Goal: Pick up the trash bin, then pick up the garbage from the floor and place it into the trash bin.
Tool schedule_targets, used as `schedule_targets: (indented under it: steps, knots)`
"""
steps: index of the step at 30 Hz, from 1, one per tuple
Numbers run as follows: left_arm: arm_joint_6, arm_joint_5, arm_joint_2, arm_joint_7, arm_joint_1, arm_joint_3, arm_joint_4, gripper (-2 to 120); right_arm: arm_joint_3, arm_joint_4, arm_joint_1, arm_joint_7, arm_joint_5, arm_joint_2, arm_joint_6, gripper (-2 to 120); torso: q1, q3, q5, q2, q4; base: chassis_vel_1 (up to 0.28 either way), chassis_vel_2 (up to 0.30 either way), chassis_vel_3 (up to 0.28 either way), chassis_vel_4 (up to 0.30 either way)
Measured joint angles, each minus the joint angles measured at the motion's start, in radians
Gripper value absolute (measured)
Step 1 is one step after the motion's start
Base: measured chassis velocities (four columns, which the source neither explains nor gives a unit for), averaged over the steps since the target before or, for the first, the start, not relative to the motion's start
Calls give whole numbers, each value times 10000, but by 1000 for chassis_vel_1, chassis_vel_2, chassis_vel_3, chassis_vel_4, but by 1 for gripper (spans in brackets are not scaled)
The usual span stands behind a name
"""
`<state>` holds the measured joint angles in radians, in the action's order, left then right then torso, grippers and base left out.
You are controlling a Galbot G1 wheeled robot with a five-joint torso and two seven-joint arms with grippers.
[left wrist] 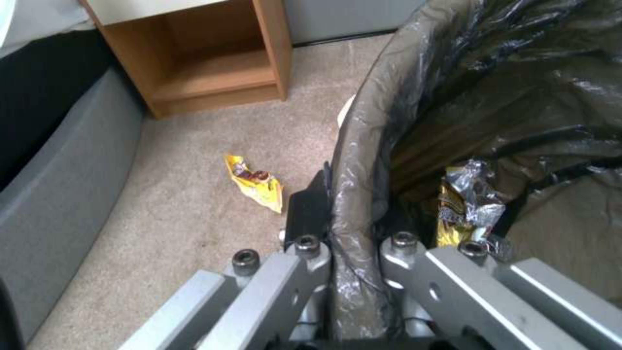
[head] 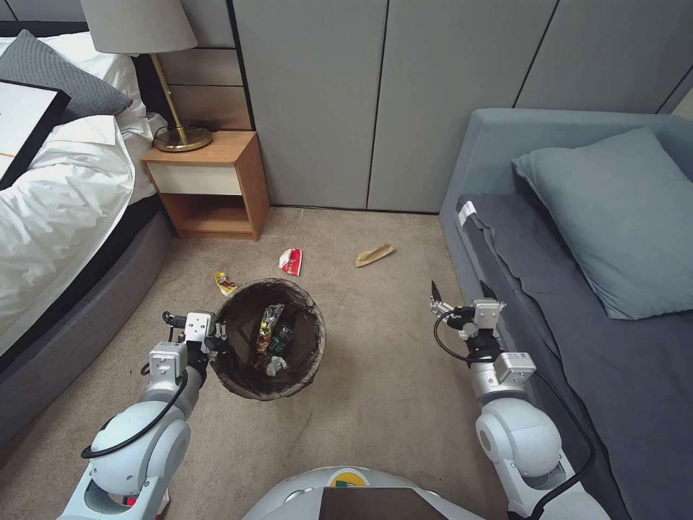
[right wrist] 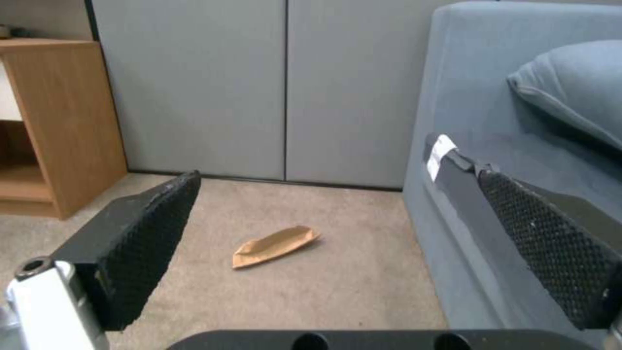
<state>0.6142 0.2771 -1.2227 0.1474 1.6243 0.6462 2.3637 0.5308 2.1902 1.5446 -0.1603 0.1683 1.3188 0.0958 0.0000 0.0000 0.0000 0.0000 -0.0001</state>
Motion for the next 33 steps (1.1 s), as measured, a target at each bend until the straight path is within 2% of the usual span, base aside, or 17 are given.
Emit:
schedule_targets:
  steps: [8,33]
  knots:
    - [-4,-8,-48,14,8,14,-15,3,-137,-27,-18,3,0,-3,21,100,0,0,-1,0,2,-20,29,30,-24]
    - [-53,102,17,-80,13,150,-14,3,-545,-95,-87,-191,-143,18,-61,100,0,0,-1,0,2,-163,157,165,-166]
